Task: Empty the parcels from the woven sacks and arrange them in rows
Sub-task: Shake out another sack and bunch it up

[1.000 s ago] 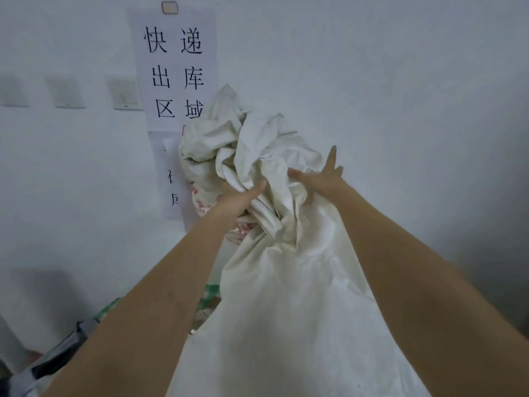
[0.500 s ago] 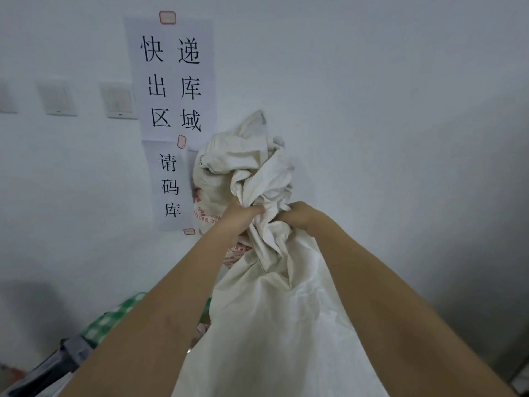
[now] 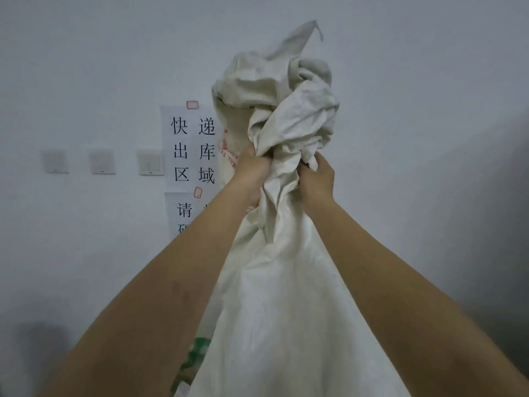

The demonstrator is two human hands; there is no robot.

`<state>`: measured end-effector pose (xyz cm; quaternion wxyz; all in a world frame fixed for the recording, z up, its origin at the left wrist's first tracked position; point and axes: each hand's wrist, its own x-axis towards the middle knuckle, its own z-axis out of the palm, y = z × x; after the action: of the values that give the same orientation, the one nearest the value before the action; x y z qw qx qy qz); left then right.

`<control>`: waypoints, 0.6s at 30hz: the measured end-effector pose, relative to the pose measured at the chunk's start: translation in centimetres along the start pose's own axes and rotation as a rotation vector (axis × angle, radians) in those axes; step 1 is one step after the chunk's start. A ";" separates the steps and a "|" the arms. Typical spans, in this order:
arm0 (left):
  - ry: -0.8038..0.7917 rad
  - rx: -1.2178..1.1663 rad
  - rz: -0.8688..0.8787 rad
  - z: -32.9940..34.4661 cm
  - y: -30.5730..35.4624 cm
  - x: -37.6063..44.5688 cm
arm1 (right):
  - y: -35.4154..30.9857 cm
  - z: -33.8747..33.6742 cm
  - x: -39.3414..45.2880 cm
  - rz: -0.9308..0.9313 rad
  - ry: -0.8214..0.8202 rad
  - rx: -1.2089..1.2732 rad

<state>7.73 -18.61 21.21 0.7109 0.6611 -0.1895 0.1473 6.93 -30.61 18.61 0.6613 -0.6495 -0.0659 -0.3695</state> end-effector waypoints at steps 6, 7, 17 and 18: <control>-0.055 0.136 -0.021 0.1 2.6 -2.6 | -2.6 -1.9 -1.2 0.079 -0.162 -0.230; -0.061 0.145 -0.032 0.2 2.4 -3.0 | -2.6 -2.0 -1.5 0.095 -0.181 -0.245; 0.003 0.289 0.009 -1.9 2.5 -5.6 | -1.8 -7.3 -4.9 0.203 -0.182 -0.299; 0.018 0.315 -0.003 -2.2 1.7 -6.1 | -1.1 -7.9 -5.6 0.213 -0.164 -0.349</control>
<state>1.67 -16.02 19.77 0.6003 0.7634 -0.1566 0.1800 -0.78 -35.40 15.16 0.5666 -0.7853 0.0147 -0.2492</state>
